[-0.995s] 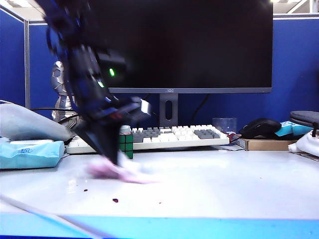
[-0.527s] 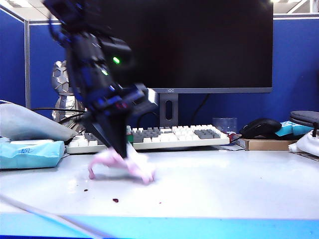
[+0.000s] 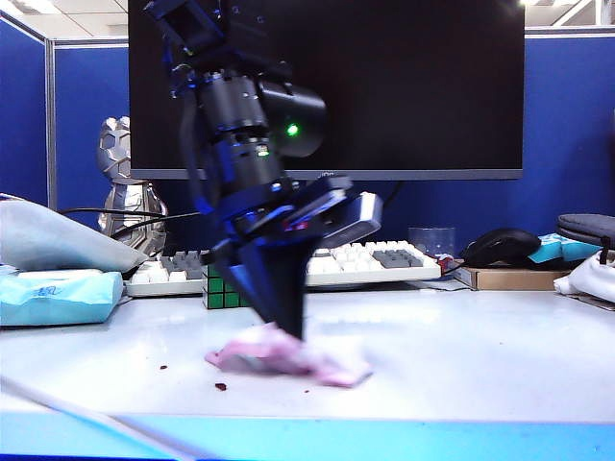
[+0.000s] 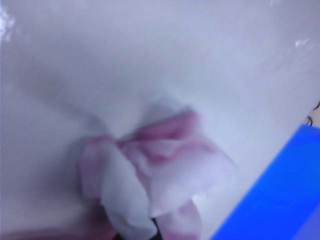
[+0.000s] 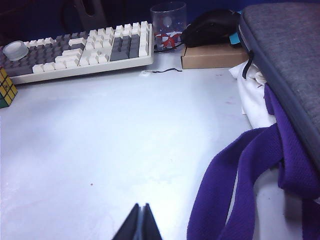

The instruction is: Use the wet wipes on the table to wipe the cherry juice off the table, then put the wipes back on the table.

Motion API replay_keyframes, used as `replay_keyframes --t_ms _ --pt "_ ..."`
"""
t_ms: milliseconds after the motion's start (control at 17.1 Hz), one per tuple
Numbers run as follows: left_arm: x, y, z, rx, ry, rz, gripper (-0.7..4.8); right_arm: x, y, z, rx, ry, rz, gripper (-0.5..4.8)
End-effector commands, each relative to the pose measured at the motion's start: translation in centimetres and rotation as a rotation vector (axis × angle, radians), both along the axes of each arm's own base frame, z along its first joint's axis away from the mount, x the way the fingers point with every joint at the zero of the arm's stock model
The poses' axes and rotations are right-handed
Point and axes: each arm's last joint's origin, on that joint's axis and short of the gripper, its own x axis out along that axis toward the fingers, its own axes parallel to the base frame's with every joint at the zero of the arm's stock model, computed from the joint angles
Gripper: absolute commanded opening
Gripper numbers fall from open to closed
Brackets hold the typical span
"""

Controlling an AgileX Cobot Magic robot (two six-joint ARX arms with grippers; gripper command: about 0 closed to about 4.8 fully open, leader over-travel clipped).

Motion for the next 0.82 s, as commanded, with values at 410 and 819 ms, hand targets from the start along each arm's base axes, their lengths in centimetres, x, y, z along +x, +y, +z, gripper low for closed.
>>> replay_keyframes --t_ms 410,819 --pt "5.1 9.3 -2.5 0.319 -0.161 0.337 -0.06 0.0 0.0 0.0 0.001 0.0 0.001 -0.01" --pt "4.9 11.0 -2.4 0.213 0.014 0.371 -0.06 0.0 0.0 0.0 0.0 0.0 0.001 -0.01"
